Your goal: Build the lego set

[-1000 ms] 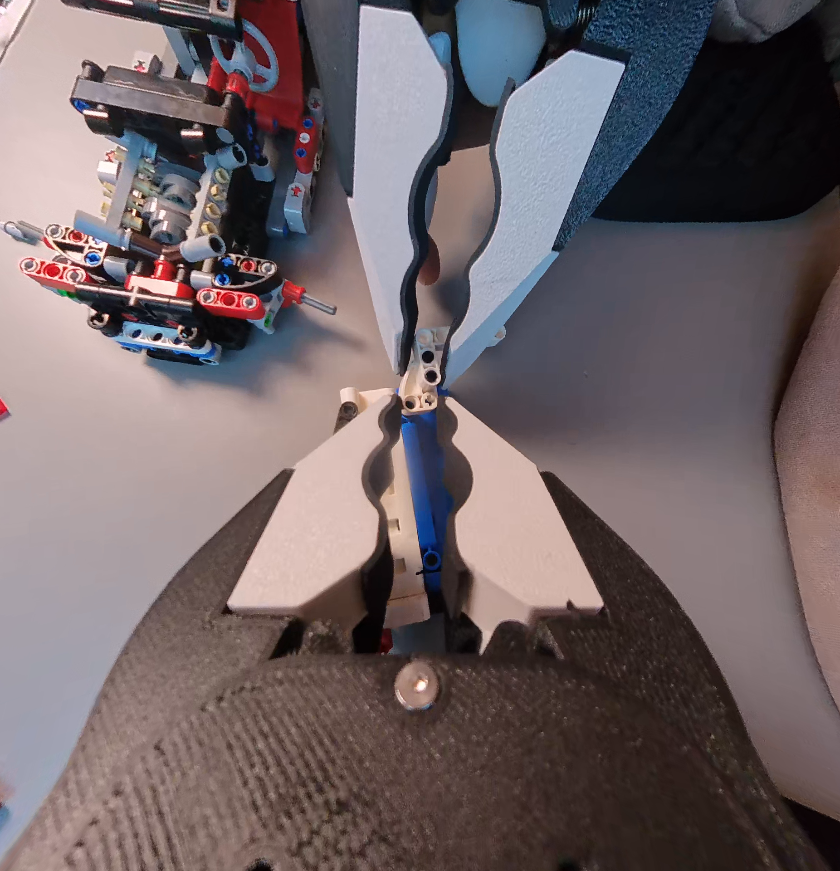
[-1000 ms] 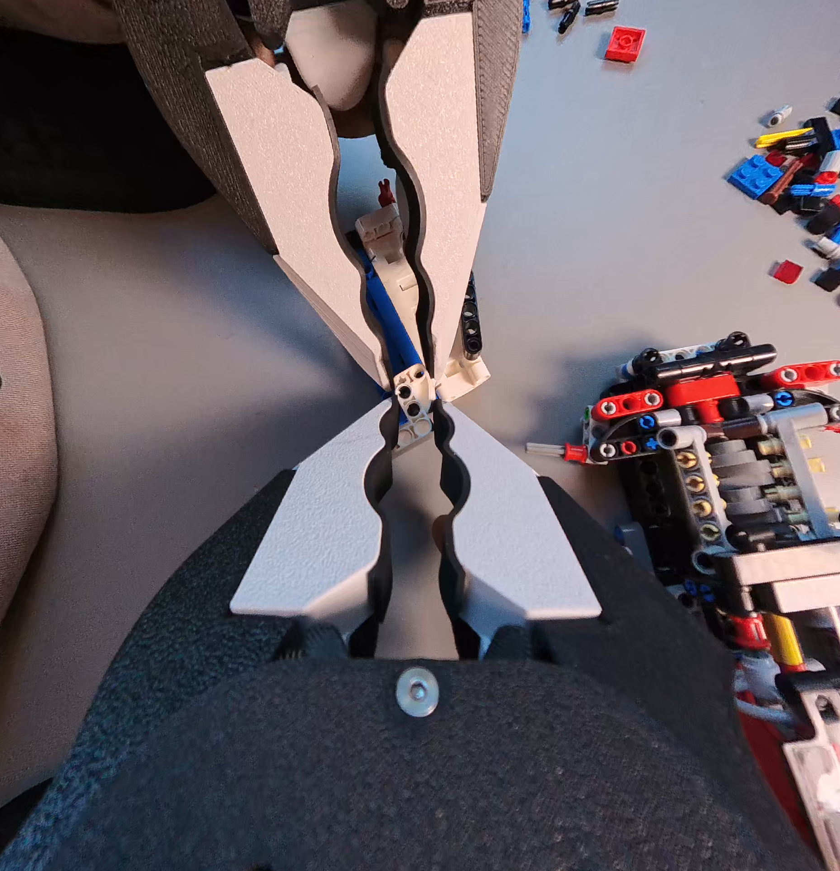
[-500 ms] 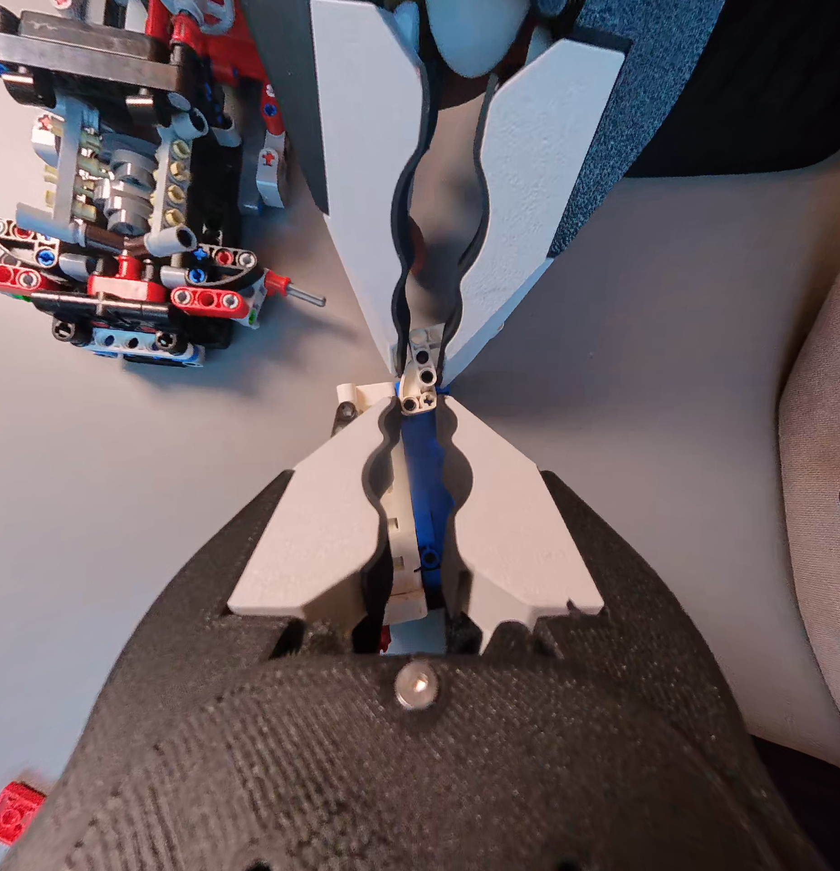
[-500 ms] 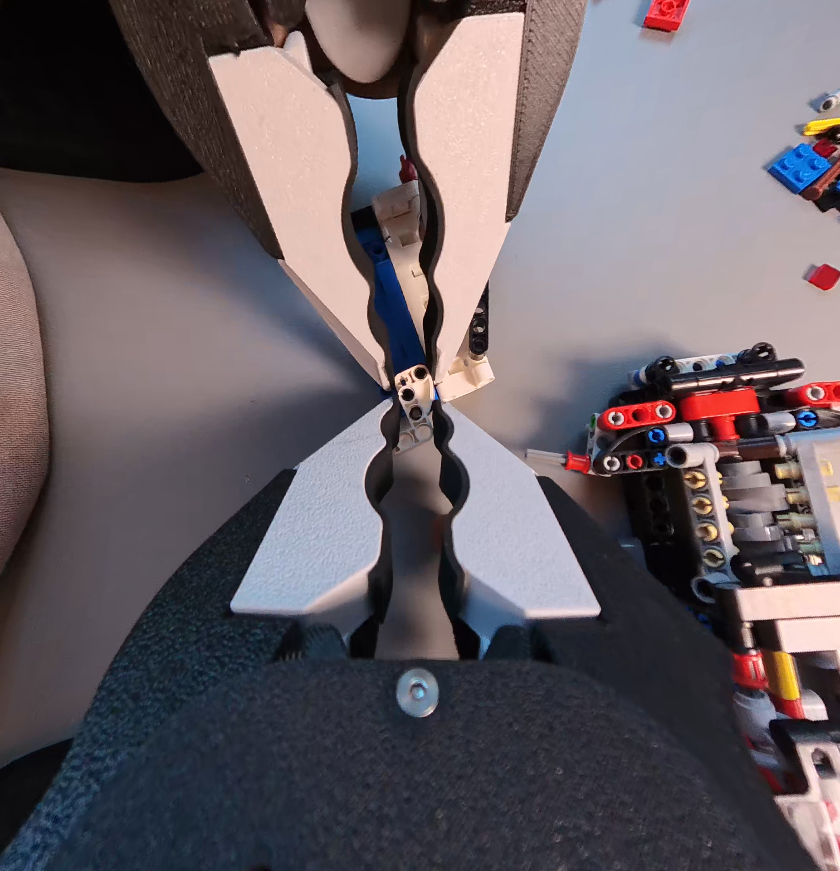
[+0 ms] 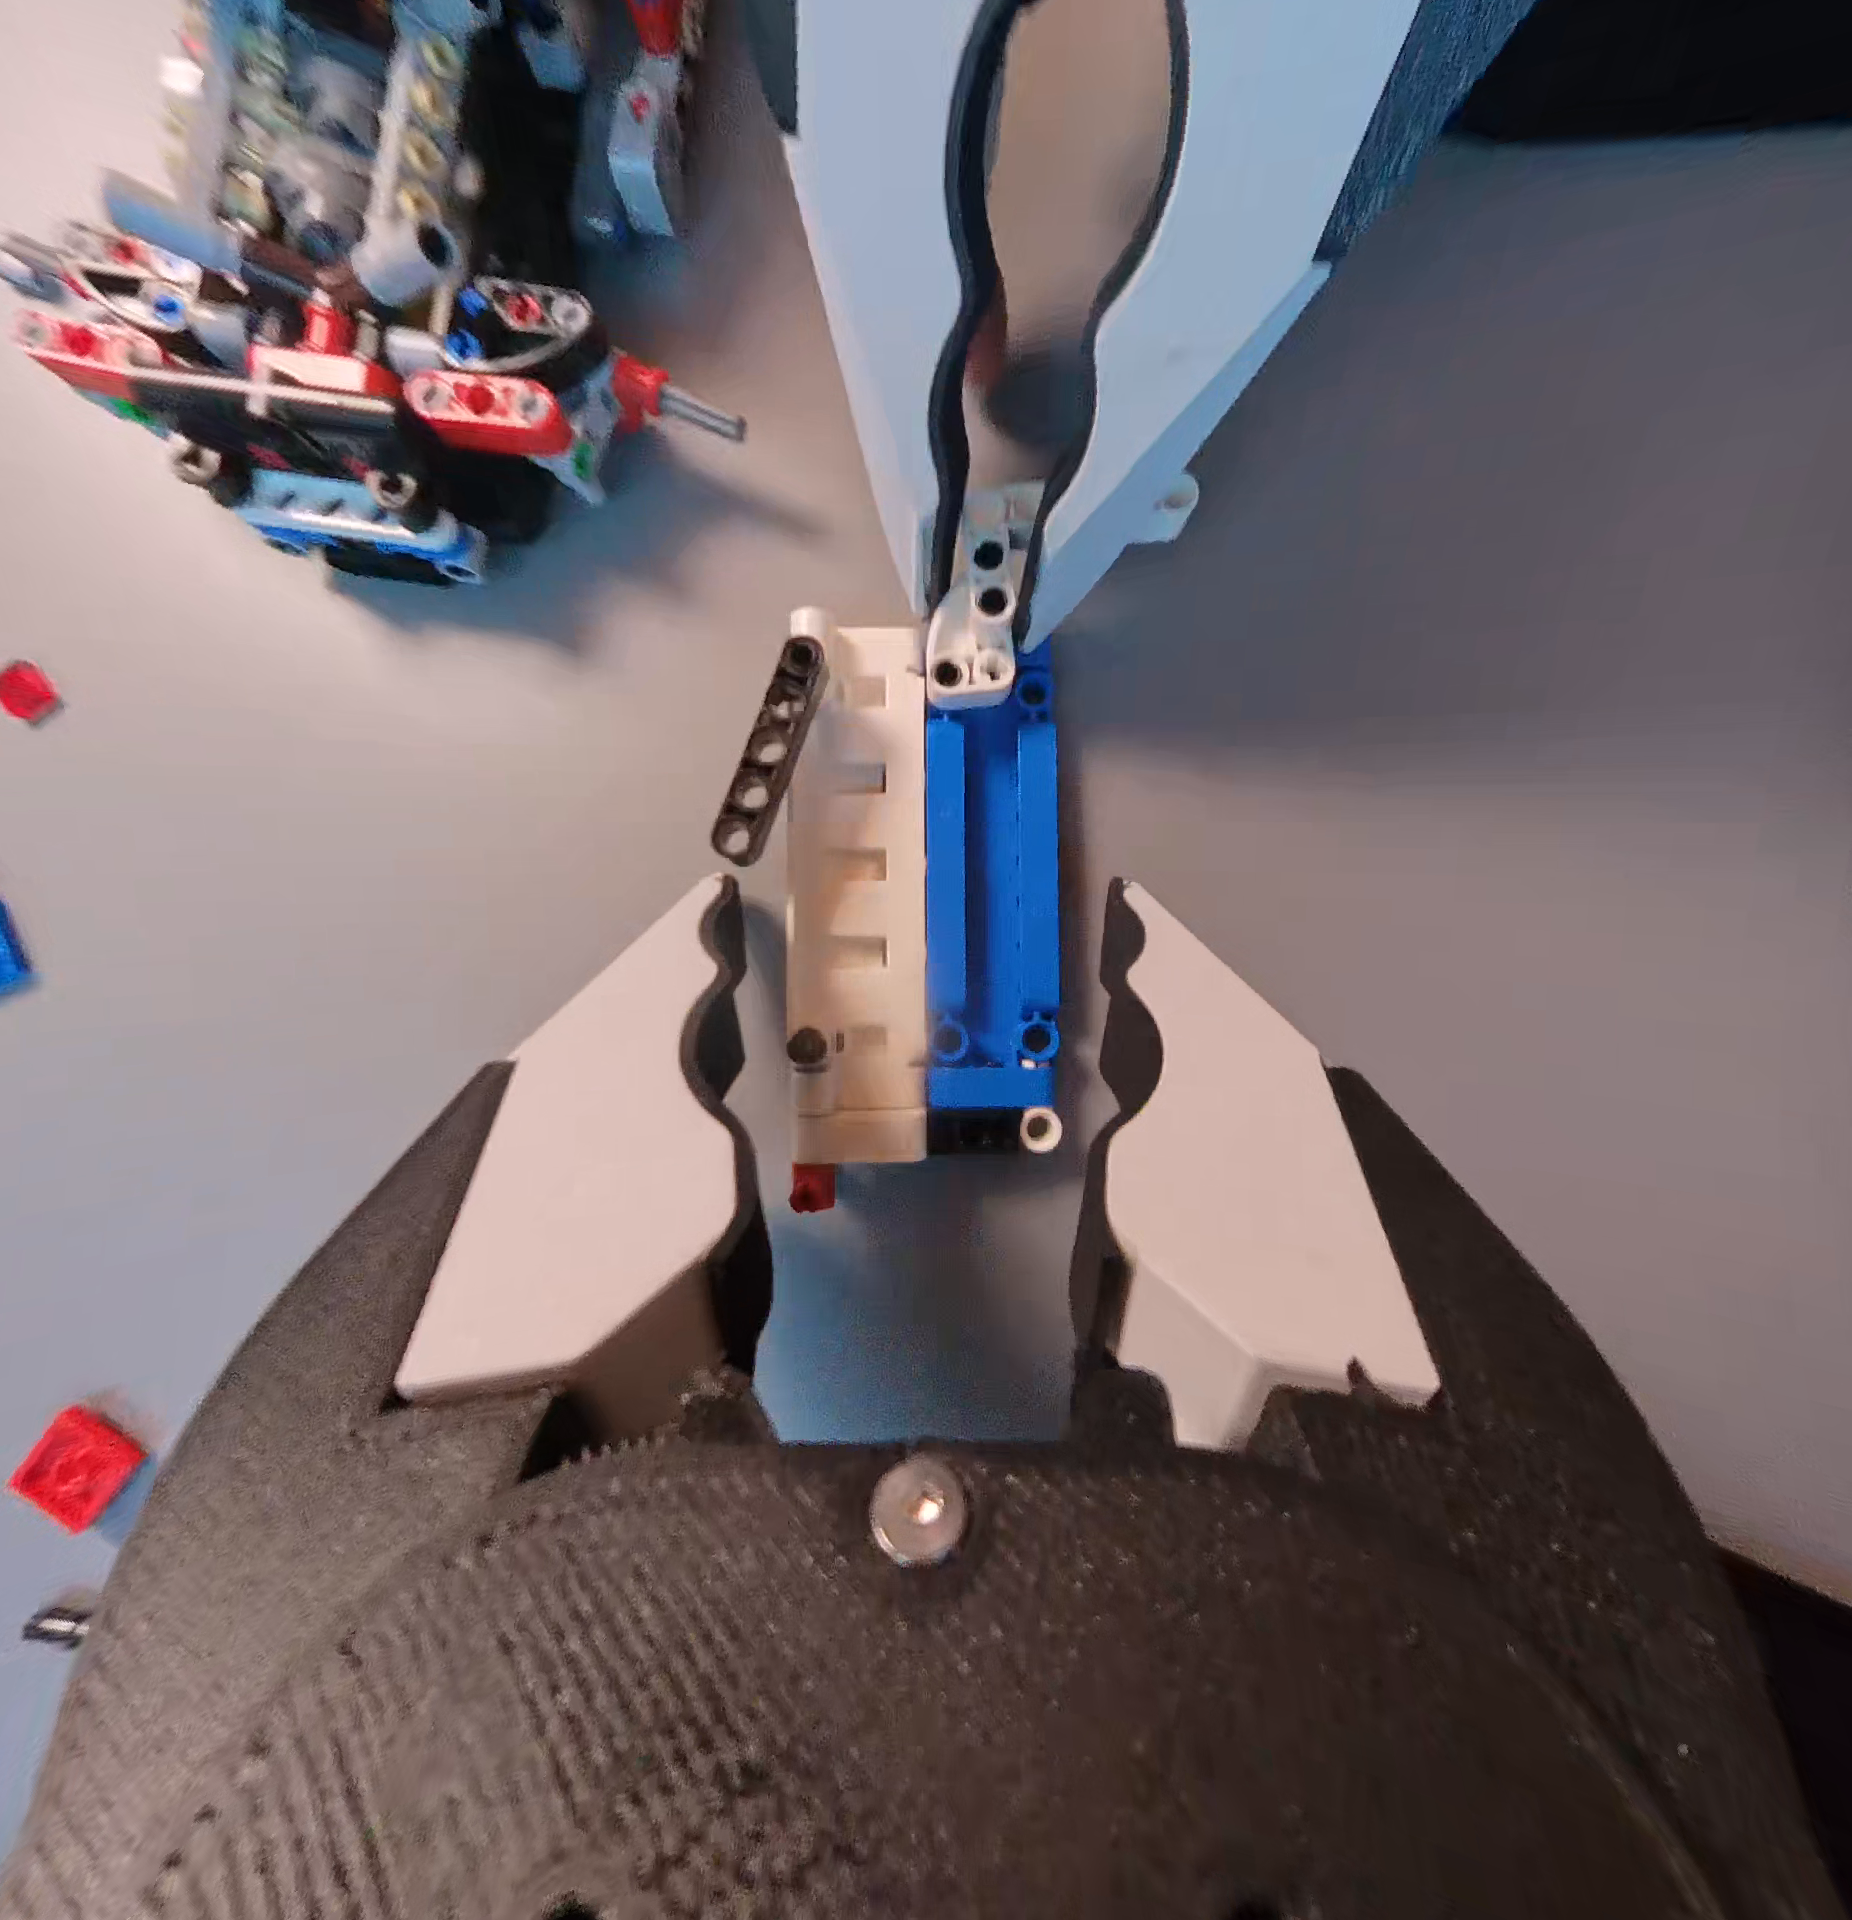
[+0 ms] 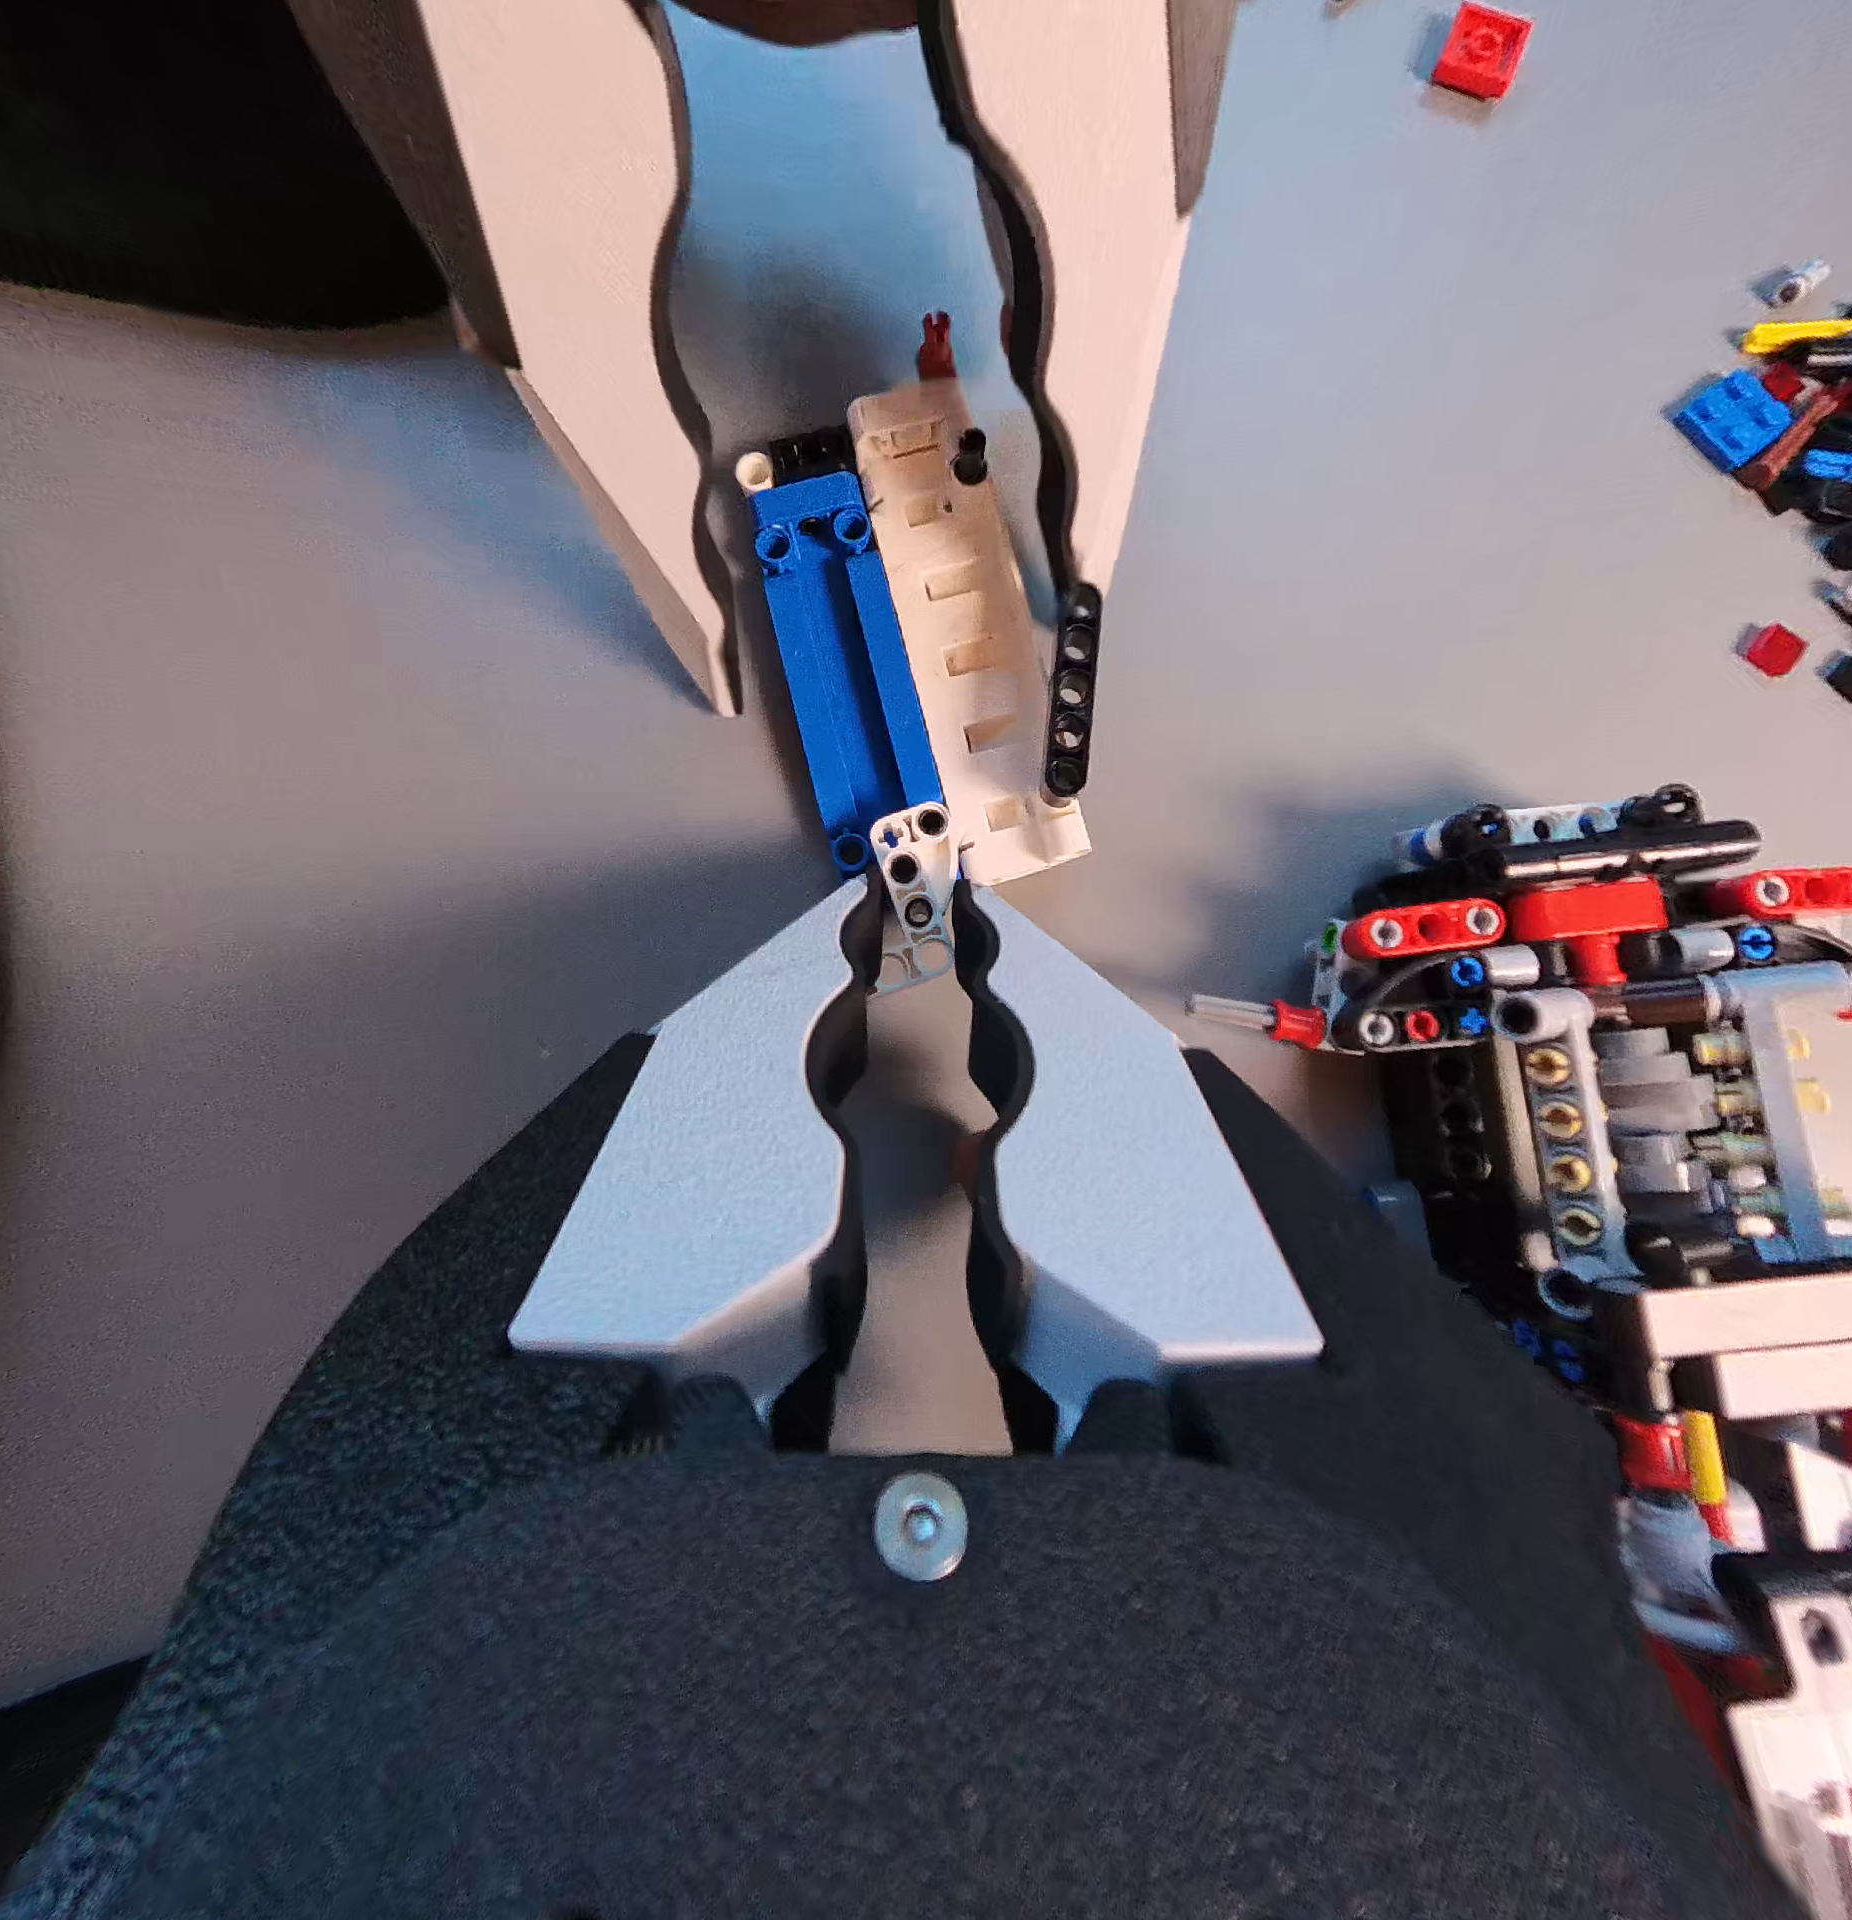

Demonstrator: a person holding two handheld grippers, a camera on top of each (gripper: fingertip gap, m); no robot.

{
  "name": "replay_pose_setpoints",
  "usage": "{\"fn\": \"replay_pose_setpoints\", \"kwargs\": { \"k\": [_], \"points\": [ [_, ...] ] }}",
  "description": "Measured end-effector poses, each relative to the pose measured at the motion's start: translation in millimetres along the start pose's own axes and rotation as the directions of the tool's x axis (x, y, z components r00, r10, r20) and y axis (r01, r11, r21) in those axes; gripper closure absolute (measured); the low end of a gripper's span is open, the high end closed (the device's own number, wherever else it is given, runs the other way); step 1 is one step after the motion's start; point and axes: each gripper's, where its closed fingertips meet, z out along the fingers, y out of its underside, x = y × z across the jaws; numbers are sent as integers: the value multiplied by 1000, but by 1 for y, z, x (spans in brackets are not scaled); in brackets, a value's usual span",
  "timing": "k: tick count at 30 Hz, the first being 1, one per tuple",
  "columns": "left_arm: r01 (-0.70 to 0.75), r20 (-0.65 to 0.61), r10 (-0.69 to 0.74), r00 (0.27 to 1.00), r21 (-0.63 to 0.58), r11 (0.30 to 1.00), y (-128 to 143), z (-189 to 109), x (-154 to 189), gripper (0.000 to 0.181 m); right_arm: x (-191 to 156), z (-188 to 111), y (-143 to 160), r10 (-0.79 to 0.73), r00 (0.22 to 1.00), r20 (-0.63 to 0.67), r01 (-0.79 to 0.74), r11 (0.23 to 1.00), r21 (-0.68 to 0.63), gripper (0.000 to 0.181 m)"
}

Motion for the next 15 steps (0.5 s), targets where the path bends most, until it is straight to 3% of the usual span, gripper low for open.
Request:
{"fn": "replay_pose_setpoints", "kwargs": {
  "k": [2,6,11,15],
  "points": [
    [-8,-28,9,1000,27,1000,-1,1,0,129,-3,-1,1,-76,997,17,77,996,-36,171],
    [-81,-81,82,993,20,997,-1,0,4,131,-7,-1,2,-318,940,119,331,938,-105,171],
    [-175,-162,182,970,58,983,-2,1,18,131,-20,-3,6,-580,741,339,651,743,-153,171],
    [-172,-169,185,968,91,981,-3,2,22,131,-22,-4,8,-654,646,394,760,604,-242,171]
  ]
}}
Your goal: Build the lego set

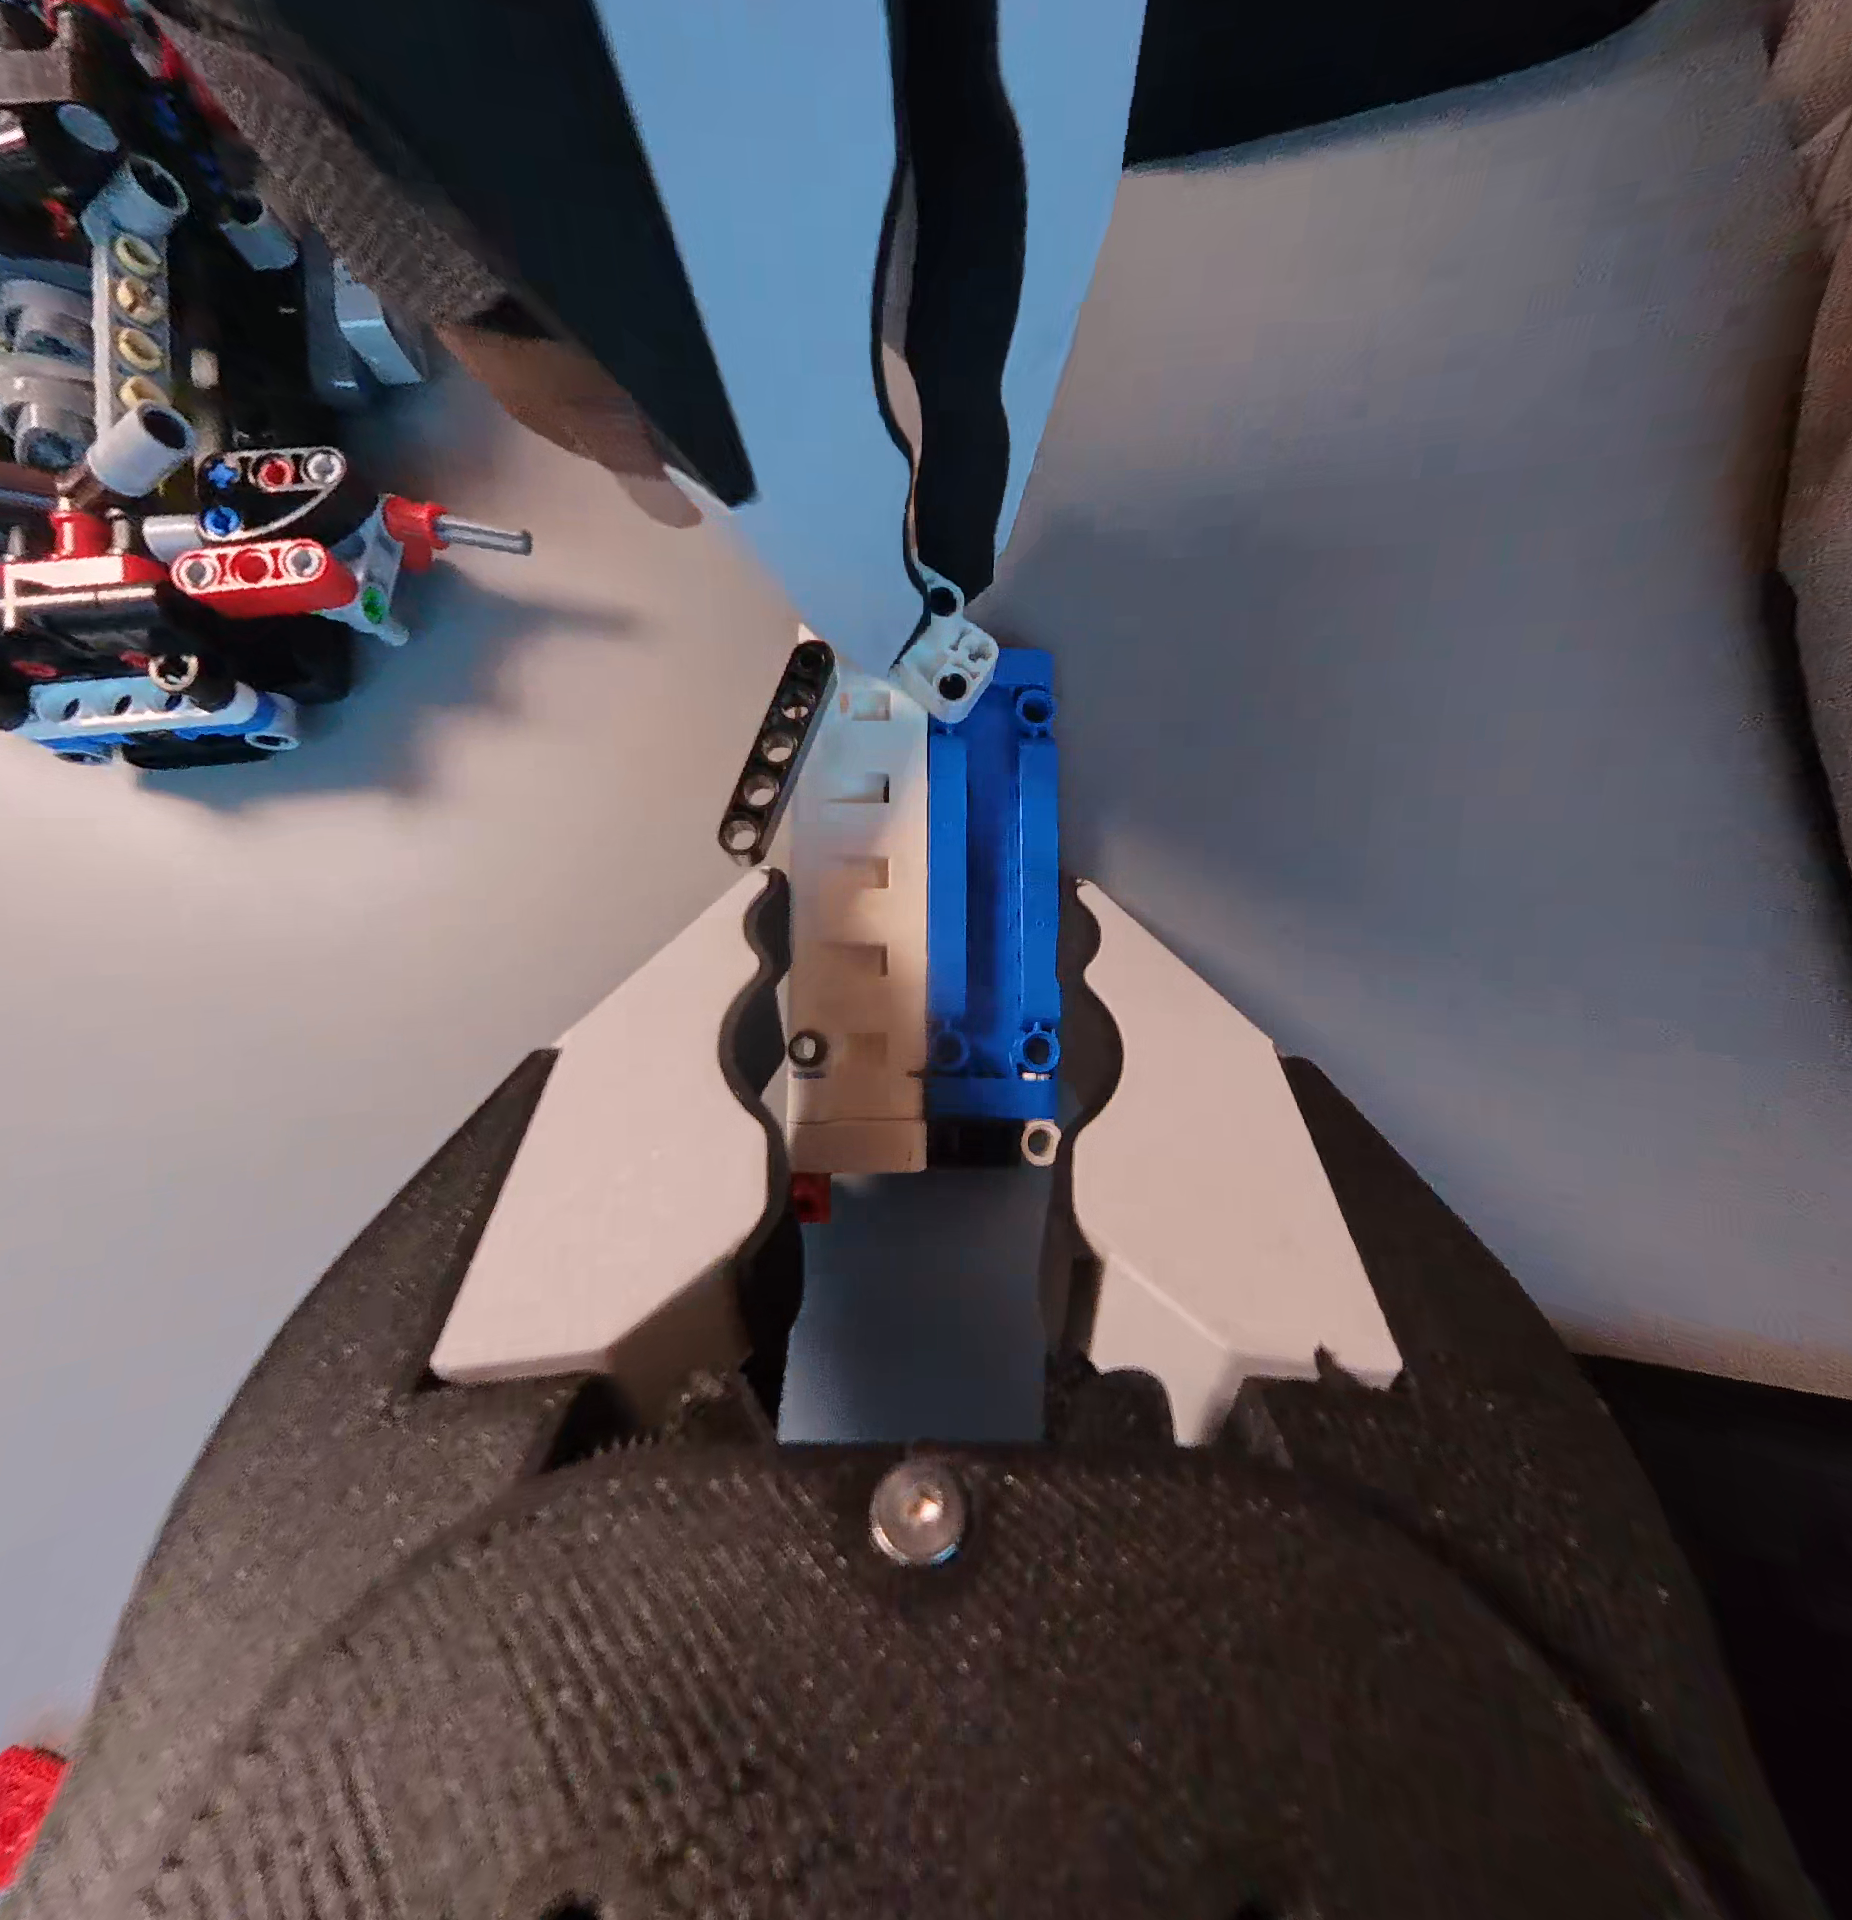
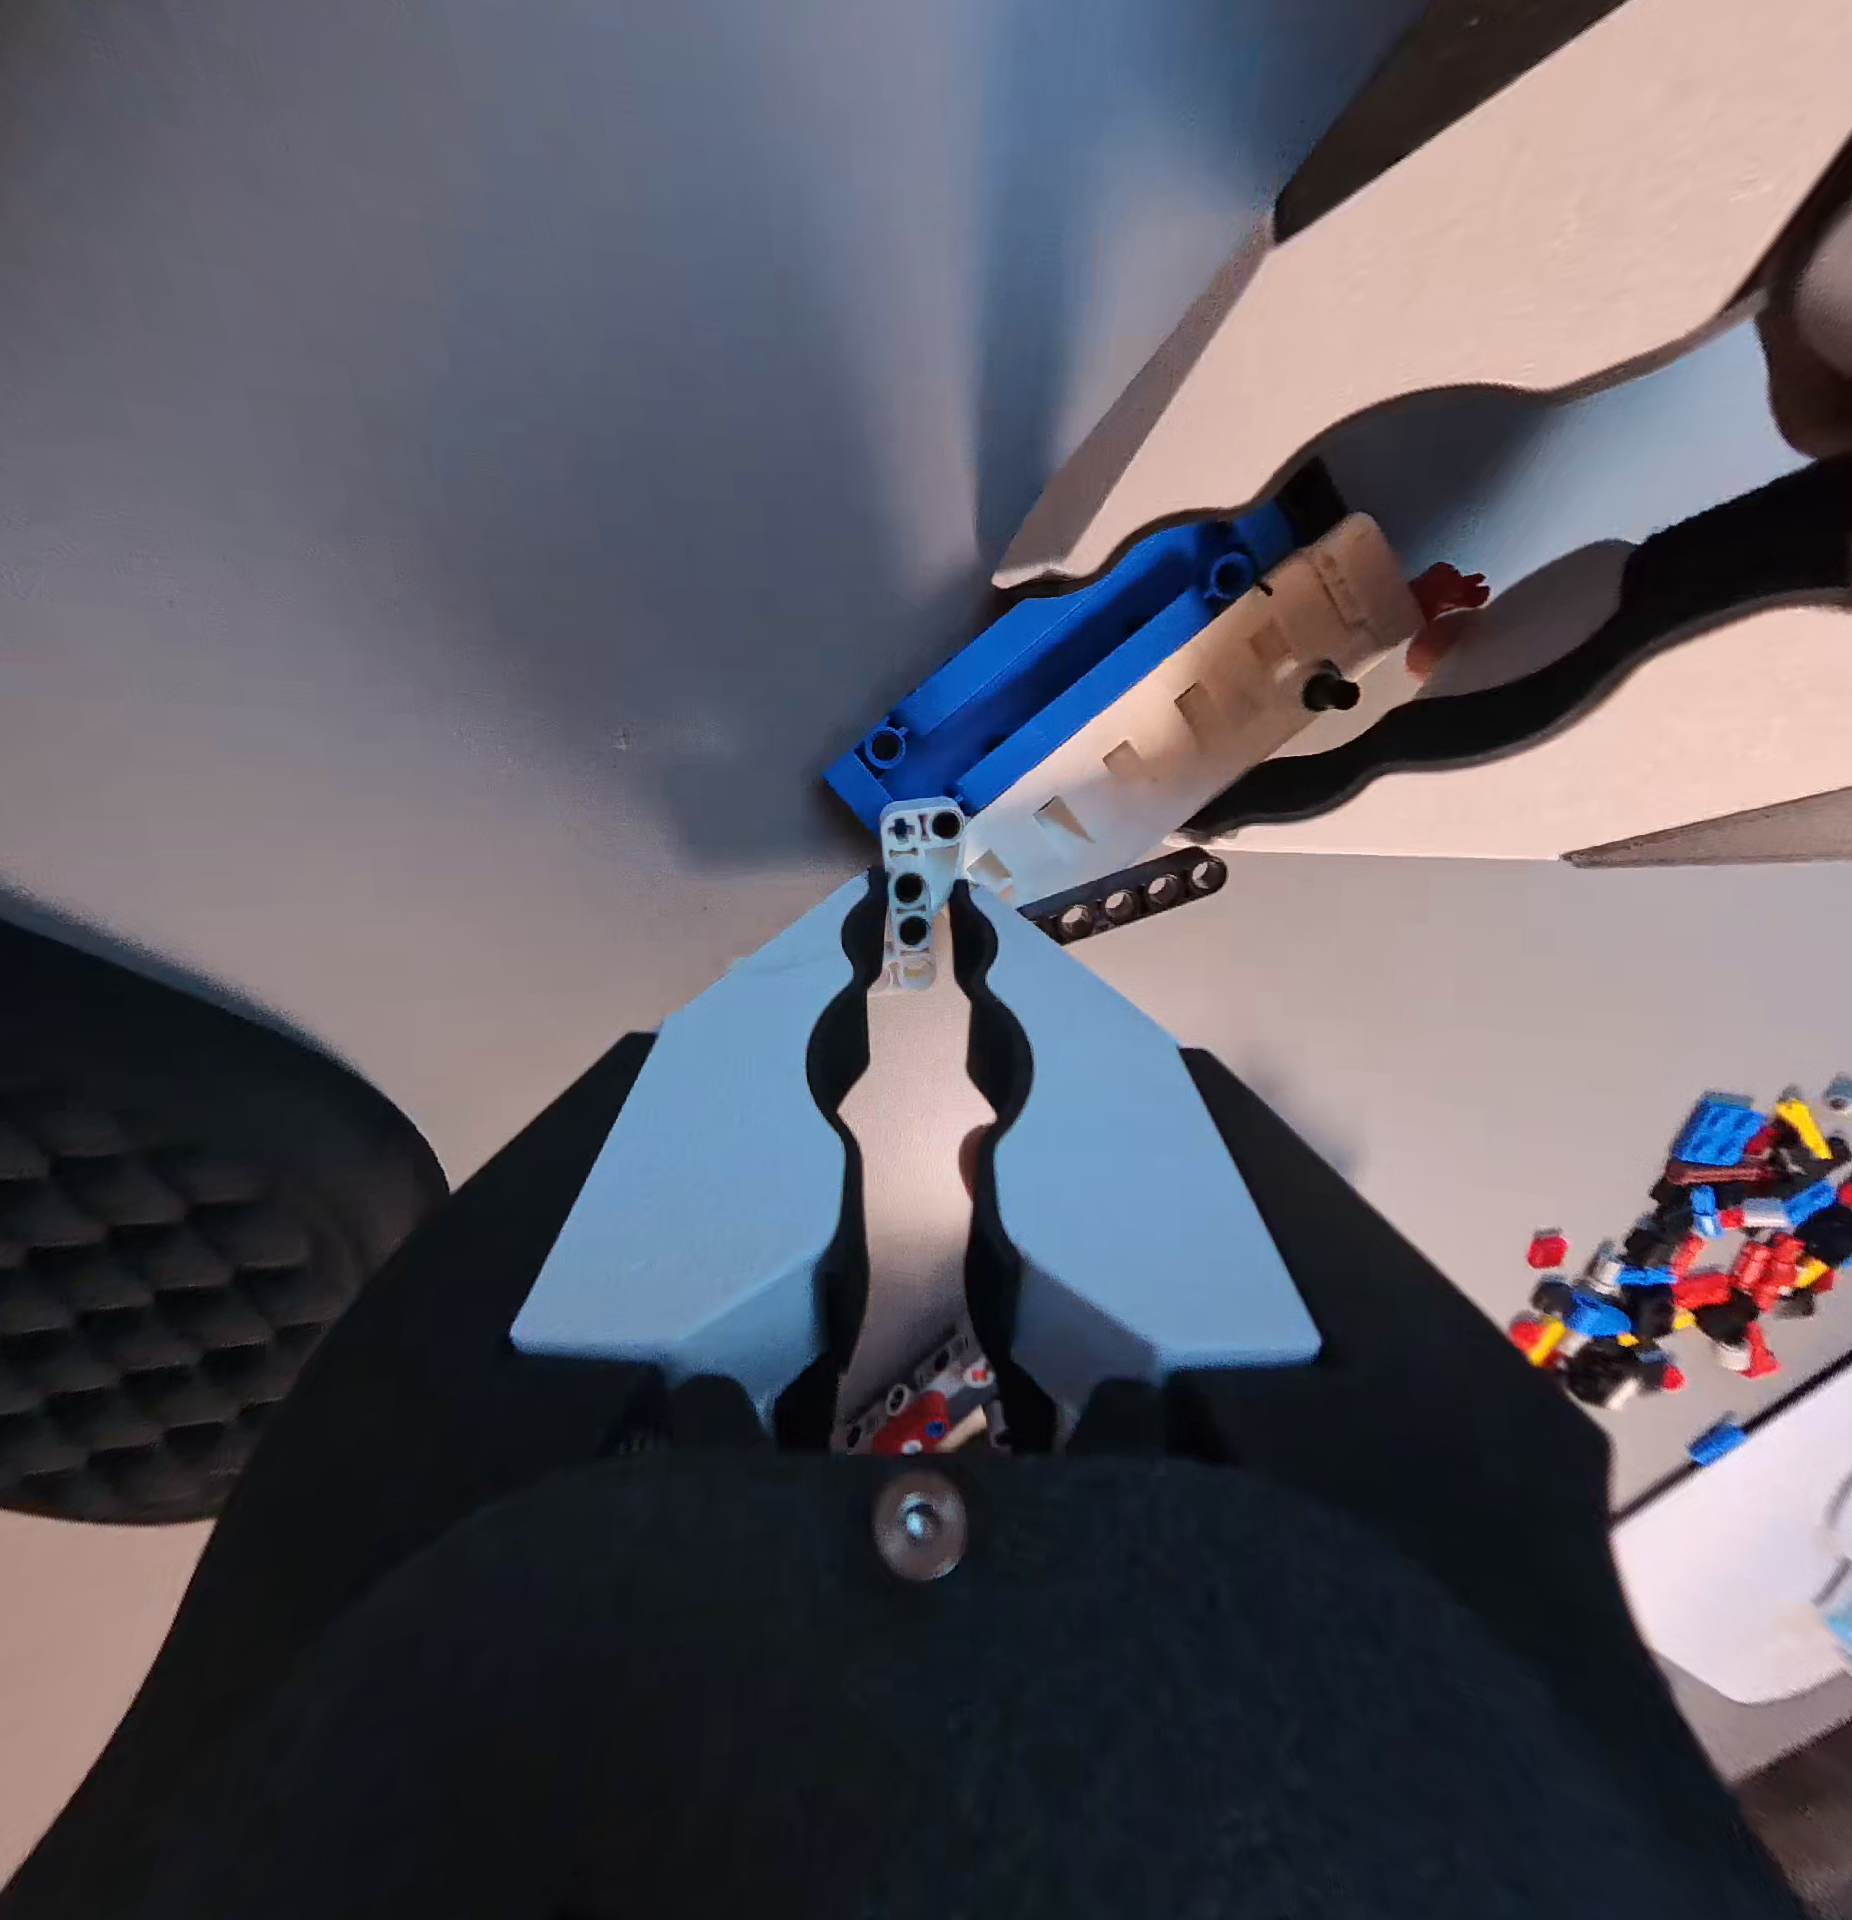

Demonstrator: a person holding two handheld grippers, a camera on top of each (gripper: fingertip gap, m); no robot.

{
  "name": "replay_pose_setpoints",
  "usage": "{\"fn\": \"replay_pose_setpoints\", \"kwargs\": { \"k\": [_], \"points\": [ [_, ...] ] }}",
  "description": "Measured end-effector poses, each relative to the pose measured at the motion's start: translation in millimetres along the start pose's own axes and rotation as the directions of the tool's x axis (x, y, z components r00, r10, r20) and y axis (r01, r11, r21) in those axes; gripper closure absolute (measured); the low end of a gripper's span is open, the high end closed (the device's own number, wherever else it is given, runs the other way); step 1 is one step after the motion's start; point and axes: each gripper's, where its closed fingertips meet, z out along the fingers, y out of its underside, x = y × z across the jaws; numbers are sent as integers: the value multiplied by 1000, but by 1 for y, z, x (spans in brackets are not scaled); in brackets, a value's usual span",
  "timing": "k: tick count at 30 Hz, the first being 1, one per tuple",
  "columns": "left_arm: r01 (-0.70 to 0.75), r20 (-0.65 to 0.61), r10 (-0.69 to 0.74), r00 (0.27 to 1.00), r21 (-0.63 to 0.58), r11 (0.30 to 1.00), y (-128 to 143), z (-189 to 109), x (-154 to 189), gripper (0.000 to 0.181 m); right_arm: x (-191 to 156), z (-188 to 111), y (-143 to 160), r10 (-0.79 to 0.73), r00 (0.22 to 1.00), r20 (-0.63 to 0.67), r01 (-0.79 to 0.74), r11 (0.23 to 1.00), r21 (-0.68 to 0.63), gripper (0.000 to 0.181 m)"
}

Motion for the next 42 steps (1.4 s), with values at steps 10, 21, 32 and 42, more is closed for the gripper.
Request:
{"fn": "replay_pose_setpoints", "kwargs": {
  "k": [10,21,32,42],
  "points": [
    [180,176,-189,966,65,982,6,-6,-7,131,9,-27,24,671,690,-270,-571,735,367,156],
    [149,177,-166,970,103,983,4,-4,9,131,16,-13,22,621,726,-294,-498,770,398,174],
    [146,219,-177,960,150,978,3,-5,6,131,22,-16,24,701,651,-292,-509,689,516,172],
    [197,235,-227,945,147,969,27,-30,4,118,29,-14,30,746,585,-318,-484,635,602,172]
  ]
}}
